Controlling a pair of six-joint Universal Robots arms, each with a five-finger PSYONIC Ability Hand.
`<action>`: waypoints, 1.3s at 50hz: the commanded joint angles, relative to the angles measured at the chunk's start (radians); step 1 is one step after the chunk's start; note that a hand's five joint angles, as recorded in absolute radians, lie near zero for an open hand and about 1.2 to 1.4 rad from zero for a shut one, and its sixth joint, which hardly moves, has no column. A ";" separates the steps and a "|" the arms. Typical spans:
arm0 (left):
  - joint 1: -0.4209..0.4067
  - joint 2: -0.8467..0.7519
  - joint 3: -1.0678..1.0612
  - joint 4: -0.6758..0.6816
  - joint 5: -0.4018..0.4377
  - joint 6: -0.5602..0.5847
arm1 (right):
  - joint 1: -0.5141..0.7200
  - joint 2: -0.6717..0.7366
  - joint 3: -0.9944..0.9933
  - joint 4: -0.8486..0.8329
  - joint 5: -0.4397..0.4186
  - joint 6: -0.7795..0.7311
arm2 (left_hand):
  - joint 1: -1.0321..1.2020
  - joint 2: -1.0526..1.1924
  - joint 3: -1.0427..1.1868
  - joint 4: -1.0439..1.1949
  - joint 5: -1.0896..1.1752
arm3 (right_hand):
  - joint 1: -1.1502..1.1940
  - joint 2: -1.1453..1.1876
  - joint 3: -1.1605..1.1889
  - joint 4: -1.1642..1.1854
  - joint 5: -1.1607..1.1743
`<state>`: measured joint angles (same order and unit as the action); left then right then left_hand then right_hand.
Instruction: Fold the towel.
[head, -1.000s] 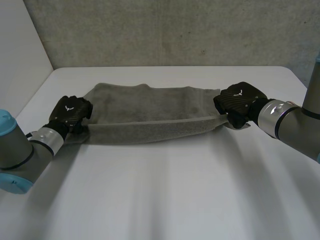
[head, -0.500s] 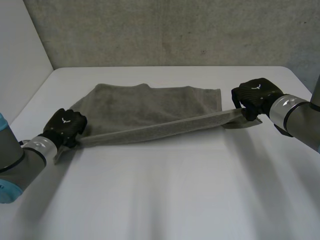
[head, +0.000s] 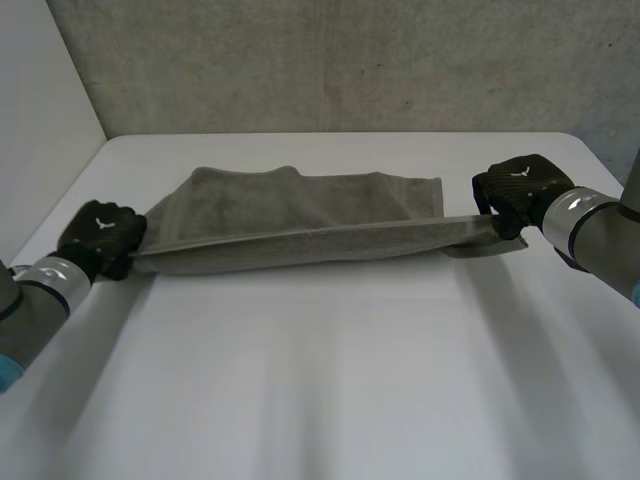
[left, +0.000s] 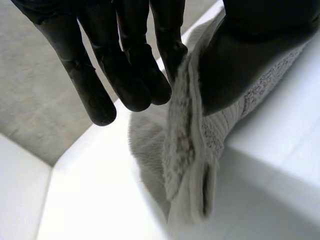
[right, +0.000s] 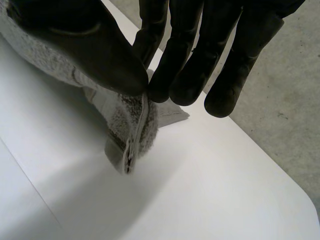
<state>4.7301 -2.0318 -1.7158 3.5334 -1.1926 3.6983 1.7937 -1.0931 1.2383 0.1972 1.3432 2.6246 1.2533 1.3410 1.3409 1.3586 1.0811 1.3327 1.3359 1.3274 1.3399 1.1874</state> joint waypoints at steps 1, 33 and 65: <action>0.031 0.066 0.018 0.002 -0.036 -0.067 | 0.003 -0.027 -0.005 -0.002 0.001 0.000 | 0.143 0.055 0.055 0.038 0.141 | 0.064 0.060 0.069 0.056 0.034; 0.018 0.230 0.283 -0.043 0.016 -0.442 | 0.016 -0.143 -0.235 0.013 0.014 -0.005 | 0.143 0.055 0.055 0.038 0.141 | 0.064 0.060 0.069 0.056 0.034; -0.122 -0.096 0.767 -0.047 -0.016 -0.420 | 0.095 0.323 -0.979 0.151 -0.012 -0.049 | 0.143 0.055 0.055 0.038 0.141 | 0.064 0.060 0.069 0.056 0.034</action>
<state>4.5914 -2.1548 -0.7618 3.4849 -1.2434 3.2770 1.8976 -0.7477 0.1260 0.2551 1.3917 2.6015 1.2638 1.3461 1.3439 1.3635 1.1326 1.3350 1.3395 1.3275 1.3399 1.1879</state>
